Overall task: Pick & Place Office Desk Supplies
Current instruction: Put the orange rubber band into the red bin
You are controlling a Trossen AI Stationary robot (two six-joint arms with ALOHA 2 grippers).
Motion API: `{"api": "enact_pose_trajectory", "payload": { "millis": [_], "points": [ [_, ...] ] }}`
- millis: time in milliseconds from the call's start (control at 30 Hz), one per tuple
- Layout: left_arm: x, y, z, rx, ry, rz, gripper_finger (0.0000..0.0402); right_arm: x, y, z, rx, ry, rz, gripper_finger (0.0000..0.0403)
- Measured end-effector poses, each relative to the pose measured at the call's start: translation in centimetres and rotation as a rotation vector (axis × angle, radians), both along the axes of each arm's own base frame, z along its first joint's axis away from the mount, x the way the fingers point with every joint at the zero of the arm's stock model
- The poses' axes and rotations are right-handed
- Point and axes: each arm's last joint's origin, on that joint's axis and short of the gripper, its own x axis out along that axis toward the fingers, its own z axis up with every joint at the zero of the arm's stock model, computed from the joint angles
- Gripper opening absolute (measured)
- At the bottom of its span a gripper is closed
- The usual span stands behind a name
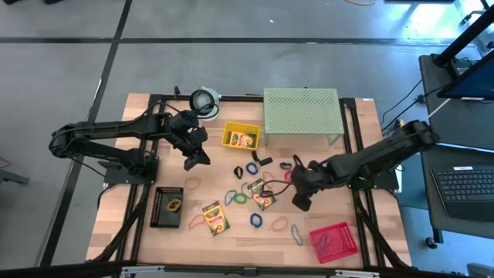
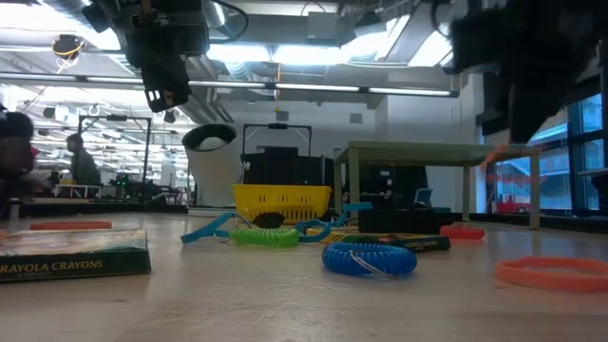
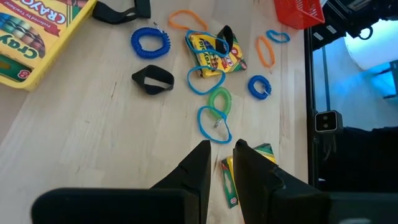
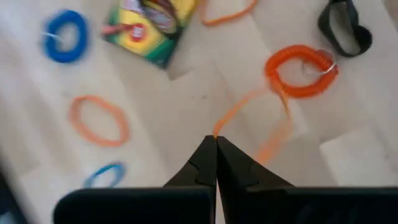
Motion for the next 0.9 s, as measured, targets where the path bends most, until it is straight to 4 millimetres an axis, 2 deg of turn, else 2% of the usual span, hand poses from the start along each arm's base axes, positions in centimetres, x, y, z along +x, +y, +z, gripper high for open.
{"api": "enact_pose_trajectory", "payload": {
  "millis": [167,300,467,900],
  "points": [
    [0.0,0.0,0.0,0.005,-0.003,-0.005,0.0061,-2.0,0.5,2.4,0.147,-0.038,-0.025,0.0],
    [0.0,0.0,0.0,0.01,-0.006,-0.01,0.0061,-3.7,1.7,3.3,0.238,-0.004,-0.019,0.0],
    [0.0,0.0,0.0,0.012,-0.006,-0.011,0.0061,-5.4,4.0,3.4,0.337,0.091,0.022,0.0],
    [0.0,0.0,0.0,0.012,-0.007,-0.011,0.0061,-9.3,10.2,3.2,0.487,0.166,-0.082,0.0]
  ]
}}
